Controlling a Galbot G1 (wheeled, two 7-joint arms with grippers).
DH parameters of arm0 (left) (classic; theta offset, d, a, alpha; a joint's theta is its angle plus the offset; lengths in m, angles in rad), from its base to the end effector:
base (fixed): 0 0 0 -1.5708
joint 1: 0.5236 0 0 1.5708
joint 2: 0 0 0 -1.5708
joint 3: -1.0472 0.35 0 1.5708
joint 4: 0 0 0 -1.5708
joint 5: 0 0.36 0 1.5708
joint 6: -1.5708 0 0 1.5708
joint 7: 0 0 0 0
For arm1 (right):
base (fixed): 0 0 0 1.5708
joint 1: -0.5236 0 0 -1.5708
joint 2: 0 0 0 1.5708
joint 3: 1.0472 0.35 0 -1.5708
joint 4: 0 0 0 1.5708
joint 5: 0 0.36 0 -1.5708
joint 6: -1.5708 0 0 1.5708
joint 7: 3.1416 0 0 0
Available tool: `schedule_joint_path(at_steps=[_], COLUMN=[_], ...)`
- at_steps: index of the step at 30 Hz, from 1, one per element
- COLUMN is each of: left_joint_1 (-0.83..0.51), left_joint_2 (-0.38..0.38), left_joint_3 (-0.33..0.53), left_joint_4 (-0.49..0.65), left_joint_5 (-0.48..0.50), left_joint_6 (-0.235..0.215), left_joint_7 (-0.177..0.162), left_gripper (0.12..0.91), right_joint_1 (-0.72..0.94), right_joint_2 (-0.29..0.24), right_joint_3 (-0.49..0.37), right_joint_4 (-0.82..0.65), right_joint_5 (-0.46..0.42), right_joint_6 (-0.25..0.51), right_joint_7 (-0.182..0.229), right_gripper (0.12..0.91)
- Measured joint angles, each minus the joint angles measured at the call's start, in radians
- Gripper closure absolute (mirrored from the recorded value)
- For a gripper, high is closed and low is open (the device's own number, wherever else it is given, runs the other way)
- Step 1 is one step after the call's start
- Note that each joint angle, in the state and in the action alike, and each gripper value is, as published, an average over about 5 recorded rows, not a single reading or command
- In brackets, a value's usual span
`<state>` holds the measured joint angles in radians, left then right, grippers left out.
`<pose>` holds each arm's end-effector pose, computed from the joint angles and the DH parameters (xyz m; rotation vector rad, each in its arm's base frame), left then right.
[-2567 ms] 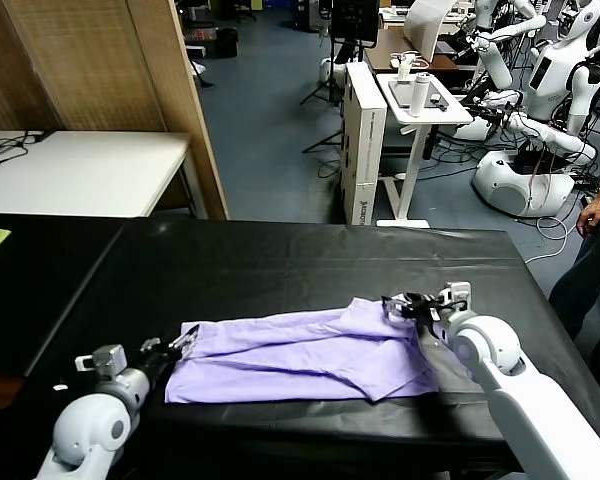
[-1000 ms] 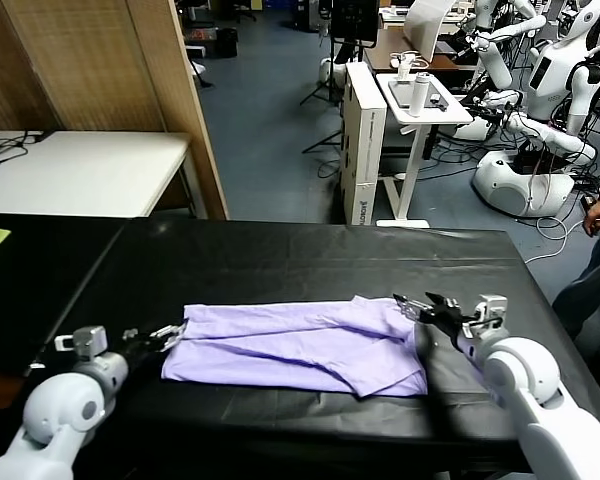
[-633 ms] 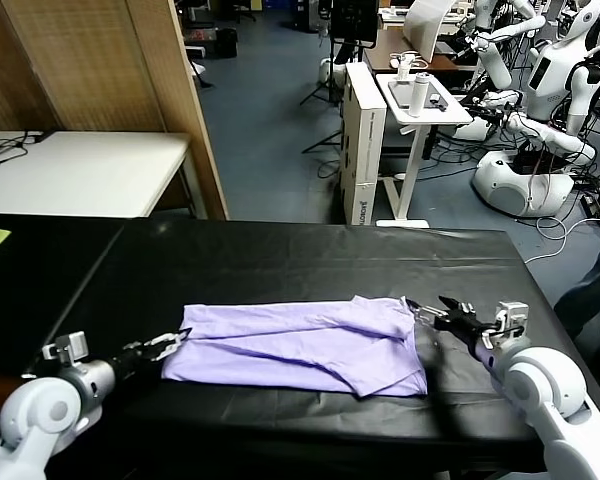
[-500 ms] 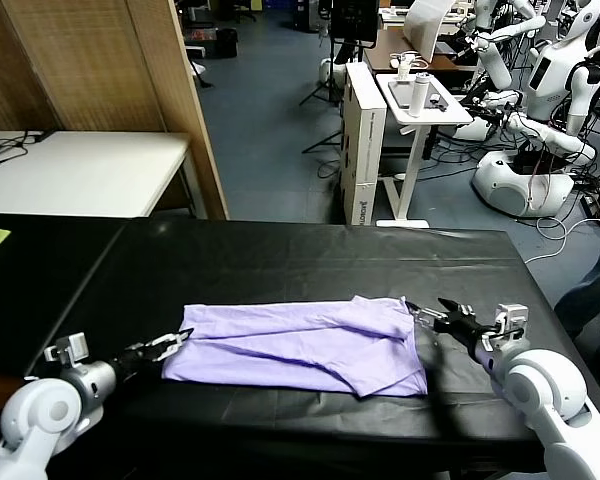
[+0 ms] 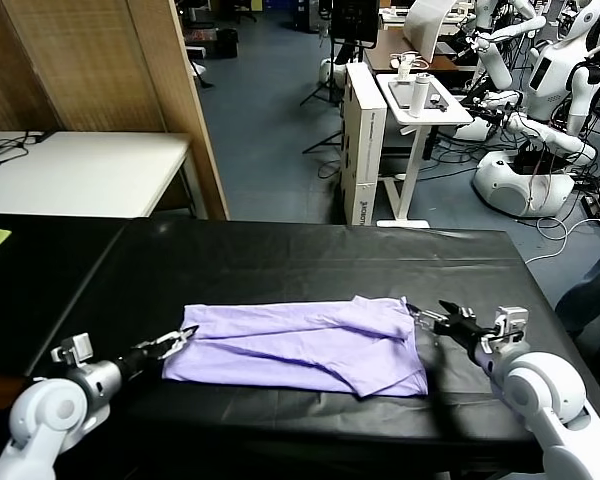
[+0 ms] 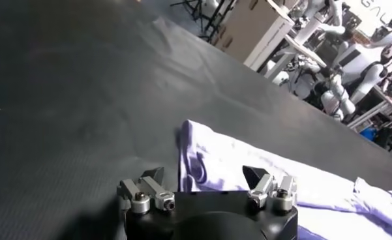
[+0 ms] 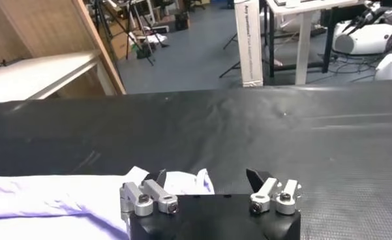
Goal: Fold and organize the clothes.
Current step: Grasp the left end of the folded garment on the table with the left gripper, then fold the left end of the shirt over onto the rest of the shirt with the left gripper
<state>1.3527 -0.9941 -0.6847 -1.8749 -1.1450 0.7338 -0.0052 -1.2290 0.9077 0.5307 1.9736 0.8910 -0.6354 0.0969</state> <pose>0.2713 0.1782 -0.2670 -0.3004 -2.3569 0.6376 0.2962 -0.1304 -0.2204 0.3063 -2.5977 -0.1750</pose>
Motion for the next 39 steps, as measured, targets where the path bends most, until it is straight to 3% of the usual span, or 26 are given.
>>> schedule_joint_path(at_steps=[8, 11, 14, 18, 21, 29, 35, 39], left_joint_1=[-0.01, -0.012, -0.01, -0.007, -0.007, -0.01, -0.004, 0.002], left_joint_2=[-0.01, -0.012, -0.014, -0.015, -0.015, -0.016, 0.001, 0.027], left_joint_3=[0.006, 0.007, 0.007, 0.009, 0.009, 0.011, 0.005, -0.013], left_joint_4=[0.009, 0.016, 0.017, 0.012, 0.007, -0.01, -0.02, -0.031], left_joint_5=[0.002, 0.003, 0.005, 0.007, 0.007, 0.054, 0.217, 0.335], left_joint_6=[0.001, 0.001, 0.001, 0.004, 0.006, 0.005, 0.002, -0.03], left_joint_7=[0.003, 0.001, -0.002, -0.002, -0.003, -0.003, 0.024, 0.039], left_gripper=[0.144, 0.222, 0.363, 0.622, 0.706, 0.842, 0.863, 0.863], right_joint_1=[-0.002, -0.001, 0.002, 0.004, 0.004, 0.005, 0.005, 0.005], right_joint_2=[0.003, 0.004, 0.006, 0.012, 0.016, 0.022, 0.023, 0.026], right_joint_3=[0.0, 0.0, -0.001, -0.002, -0.003, -0.001, 0.003, 0.003], right_joint_4=[-0.003, -0.005, -0.008, -0.01, -0.012, -0.017, -0.022, -0.026], right_joint_5=[-0.003, -0.003, -0.004, -0.006, -0.008, -0.011, -0.011, -0.012], right_joint_6=[0.0, 0.0, 0.0, 0.0, 0.0, 0.001, 0.002, 0.003], right_joint_7=[0.0, 0.0, 0.0, 0.0, -0.001, -0.001, -0.001, -0.001], right_gripper=[0.118, 0.118, 0.118, 0.118, 0.118, 0.118, 0.118, 0.118])
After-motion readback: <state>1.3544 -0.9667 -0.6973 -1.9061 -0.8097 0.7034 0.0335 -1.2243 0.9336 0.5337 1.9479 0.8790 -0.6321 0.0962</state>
